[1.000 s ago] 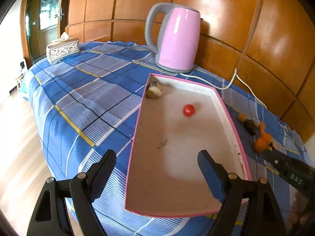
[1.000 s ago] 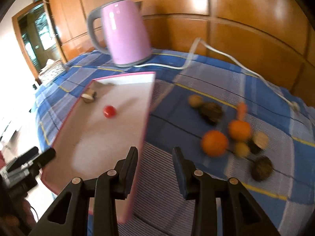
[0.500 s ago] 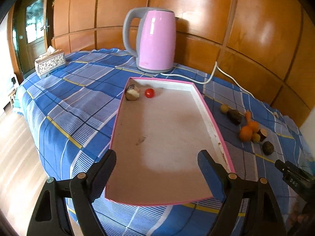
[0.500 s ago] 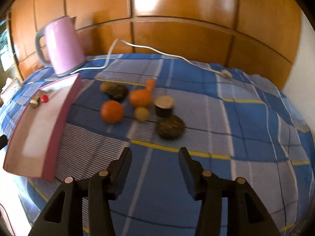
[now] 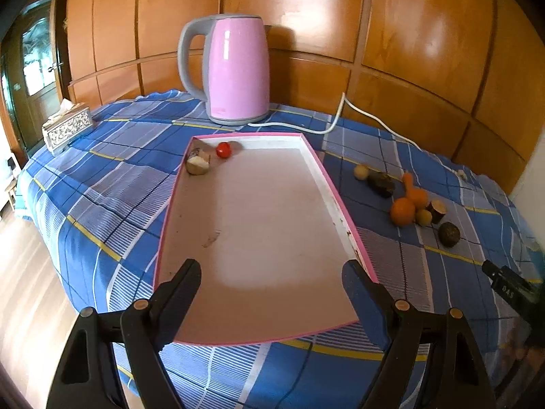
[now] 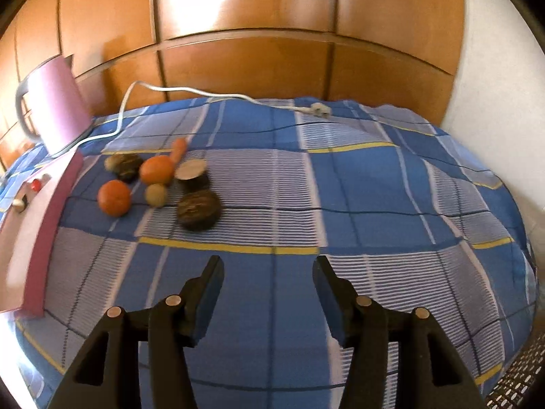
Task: Organize fruits
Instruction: 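Move the left tool to the small beige round fruit and grasp it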
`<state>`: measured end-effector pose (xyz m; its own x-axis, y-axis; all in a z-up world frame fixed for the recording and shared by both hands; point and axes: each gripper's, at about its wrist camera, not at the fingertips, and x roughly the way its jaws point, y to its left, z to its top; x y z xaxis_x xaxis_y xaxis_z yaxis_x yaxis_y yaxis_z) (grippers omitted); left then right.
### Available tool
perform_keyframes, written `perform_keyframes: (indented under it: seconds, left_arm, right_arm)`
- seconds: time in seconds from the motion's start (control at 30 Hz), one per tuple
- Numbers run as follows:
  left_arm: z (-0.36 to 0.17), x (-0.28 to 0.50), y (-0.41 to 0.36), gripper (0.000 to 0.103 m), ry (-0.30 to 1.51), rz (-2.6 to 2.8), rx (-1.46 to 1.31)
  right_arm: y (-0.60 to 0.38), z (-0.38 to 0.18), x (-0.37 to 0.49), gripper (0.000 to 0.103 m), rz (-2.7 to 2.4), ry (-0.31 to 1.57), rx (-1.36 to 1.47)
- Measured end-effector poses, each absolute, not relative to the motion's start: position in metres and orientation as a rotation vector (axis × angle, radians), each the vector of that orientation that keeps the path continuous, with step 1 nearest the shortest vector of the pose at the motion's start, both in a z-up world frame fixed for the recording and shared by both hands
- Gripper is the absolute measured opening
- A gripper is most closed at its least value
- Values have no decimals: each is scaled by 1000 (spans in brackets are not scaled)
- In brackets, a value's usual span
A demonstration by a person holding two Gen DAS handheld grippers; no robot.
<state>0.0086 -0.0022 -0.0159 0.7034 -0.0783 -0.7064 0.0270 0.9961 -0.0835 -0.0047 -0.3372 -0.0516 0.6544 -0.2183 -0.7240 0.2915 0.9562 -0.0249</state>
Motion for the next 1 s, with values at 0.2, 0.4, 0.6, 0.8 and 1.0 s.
perform_keyframes:
  seconds: [0.2,0.4,0.6,0.8,1.0]
  left_arm:
    - [-18,10,-9,87,802,-85,-55]
    - [-19,17,-18,96,831,-151,-54]
    - [-9,33,-31,100,832,-242,-48]
    - [6,59,-48,103,819,-331,-24]
    - [12,98,-65,103,872,-347,24]
  right_arm:
    - [-363,-58,-9,59,-364,809,138]
    - [-375,-64,-9,59,-400,819,145]
    - [-382,-70,-9,59,-420,831,147]
    - [-384,-71,-9,59,-413,826,144]
    - [-389,-75,-8,59,-408,833,153]
